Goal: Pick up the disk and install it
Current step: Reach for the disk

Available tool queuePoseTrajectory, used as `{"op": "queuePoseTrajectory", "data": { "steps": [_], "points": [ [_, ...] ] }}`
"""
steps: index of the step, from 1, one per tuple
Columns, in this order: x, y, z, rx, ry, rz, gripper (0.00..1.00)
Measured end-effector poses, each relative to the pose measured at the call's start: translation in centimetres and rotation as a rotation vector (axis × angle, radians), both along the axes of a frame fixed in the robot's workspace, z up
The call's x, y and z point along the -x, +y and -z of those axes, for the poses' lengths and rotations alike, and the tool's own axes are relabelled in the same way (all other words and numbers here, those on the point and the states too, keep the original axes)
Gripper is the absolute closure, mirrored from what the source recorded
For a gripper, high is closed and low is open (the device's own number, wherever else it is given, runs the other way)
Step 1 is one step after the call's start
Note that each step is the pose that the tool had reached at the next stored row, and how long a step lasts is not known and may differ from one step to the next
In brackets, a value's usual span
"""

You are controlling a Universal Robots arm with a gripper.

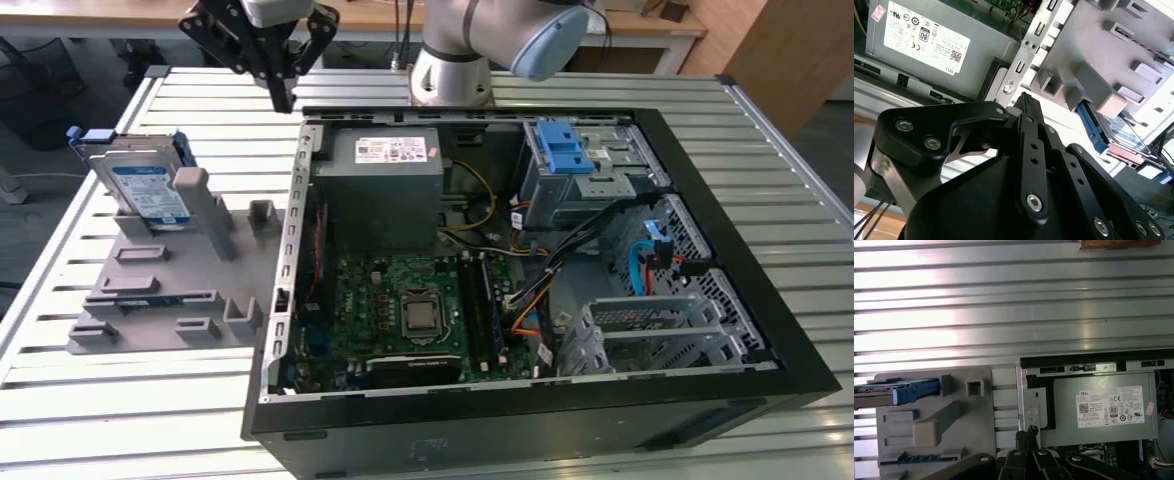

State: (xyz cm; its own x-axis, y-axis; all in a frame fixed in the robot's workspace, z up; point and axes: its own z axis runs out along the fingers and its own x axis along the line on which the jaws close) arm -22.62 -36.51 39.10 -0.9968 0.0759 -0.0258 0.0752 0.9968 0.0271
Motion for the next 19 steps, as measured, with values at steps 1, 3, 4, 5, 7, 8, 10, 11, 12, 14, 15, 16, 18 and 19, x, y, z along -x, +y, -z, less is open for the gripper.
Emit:
{"op": "queuePoseTrajectory", "data": {
  "steps": [1, 3, 4, 5, 7, 8, 10, 11, 12, 14, 15, 16, 18, 19],
  "points": [
    [0.11, 0.05, 0.00, 0.0000, 0.0000, 0.000, 0.89],
    [0.32, 0.13, 0.01, -0.0001, 0.0000, 0.000, 0.89],
    [0.43, 0.18, 0.01, 0.0000, 0.0000, 0.000, 0.89],
    [0.54, 0.23, 0.01, 0.0000, 0.0000, 0.000, 0.89],
    [0.75, 0.31, 0.02, 0.0000, 0.0001, 0.000, 0.89],
    [0.86, 0.35, 0.02, 0.0000, 0.0001, 0.000, 0.89],
    [1.08, 0.42, 0.02, 0.0000, 0.0001, 0.000, 0.89],
    [1.19, 0.46, 0.02, 0.0000, 0.0001, 0.000, 0.89],
    [1.30, 0.50, 0.03, 0.0000, 0.0001, 0.000, 0.89],
    [1.52, 0.57, 0.03, 0.0000, 0.0001, 0.000, 0.89],
    [1.62, 0.61, 0.04, 0.0000, 0.0001, 0.000, 0.89],
    [1.72, 0.64, 0.04, 0.0000, 0.0001, 0.000, 0.89],
    [1.92, 0.71, 0.04, 0.0000, 0.0002, 0.000, 0.89],
    [2.02, 0.74, 0.05, 0.0000, 0.0001, 0.000, 0.89]
  ]
}}
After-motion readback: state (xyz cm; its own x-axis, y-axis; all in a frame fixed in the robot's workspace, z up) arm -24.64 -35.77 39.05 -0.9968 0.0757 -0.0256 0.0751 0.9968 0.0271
